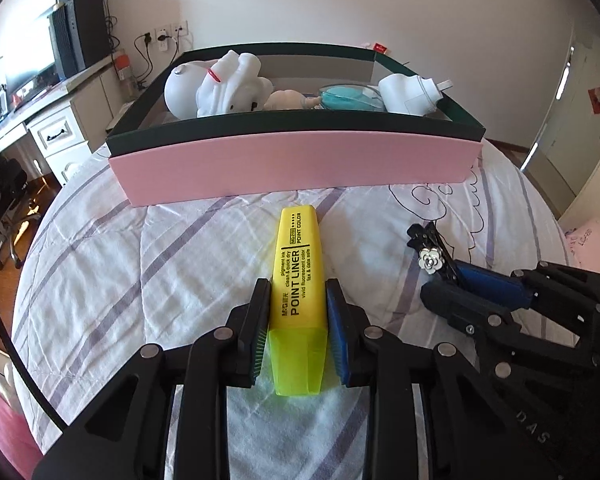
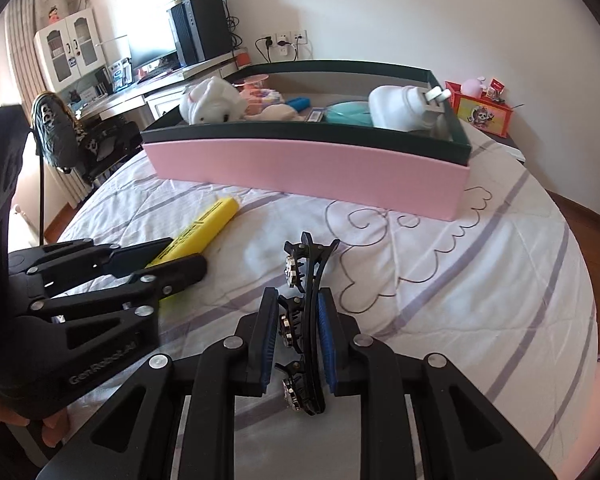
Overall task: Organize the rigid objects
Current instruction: 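Grasp the yellow highlighter with the left tool while the right tool holds the clip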
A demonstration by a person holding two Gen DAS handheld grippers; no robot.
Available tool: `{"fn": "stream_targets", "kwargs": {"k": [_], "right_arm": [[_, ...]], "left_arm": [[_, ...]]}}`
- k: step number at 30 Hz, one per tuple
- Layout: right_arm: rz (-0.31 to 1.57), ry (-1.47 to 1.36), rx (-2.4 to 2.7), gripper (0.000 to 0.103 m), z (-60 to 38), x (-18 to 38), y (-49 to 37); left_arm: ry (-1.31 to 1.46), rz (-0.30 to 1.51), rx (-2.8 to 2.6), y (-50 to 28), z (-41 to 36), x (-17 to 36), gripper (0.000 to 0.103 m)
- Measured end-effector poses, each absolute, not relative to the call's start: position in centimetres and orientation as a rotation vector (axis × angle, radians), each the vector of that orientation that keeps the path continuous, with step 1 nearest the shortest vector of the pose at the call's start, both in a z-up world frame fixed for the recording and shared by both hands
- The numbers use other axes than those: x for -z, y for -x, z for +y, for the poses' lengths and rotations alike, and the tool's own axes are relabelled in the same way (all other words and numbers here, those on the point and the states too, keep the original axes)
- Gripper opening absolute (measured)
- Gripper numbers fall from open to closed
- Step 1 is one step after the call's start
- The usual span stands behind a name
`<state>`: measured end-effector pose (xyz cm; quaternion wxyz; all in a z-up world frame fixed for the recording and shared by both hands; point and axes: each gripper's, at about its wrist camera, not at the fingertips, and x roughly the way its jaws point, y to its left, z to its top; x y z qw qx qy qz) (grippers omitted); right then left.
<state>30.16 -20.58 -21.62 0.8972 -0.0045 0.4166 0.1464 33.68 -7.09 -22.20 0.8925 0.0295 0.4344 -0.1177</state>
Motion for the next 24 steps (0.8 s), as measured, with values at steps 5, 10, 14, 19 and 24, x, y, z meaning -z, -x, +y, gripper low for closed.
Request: {"fn": "stream_targets", "kwargs": {"k": [5,10,14,19,24], "right_arm": [[0.875,0.017,-0.299,0.02,-19.9,21.9,-30.5],[0.87,0.028,-0.288,0.02,-19.5,22.0,-30.4],[0.833,0.014,-0.283,0.02,-19.7,21.5,-29.8],[0.806,-0.003,-0.276,0.02,-19.8,20.9,-29.1],[0.8,-0.022,-0.296,0.02,-19.5,20.5,-28.6]], "left_arm": [[-0.113,0.891,0.213,-34.2,-8.2,22.5,0.033],[-0.122,0.865,0.187,-33.5,-8.1,22.1,0.026],[-0.132,0.831,0.161,-32.5,-7.9,21.5,0.026],[-0.15,0.789,0.143,-31.3,-7.4,20.4,0.026],[-0.137,0.756,0.148,-30.0,-6.8,19.2,0.026]]}}
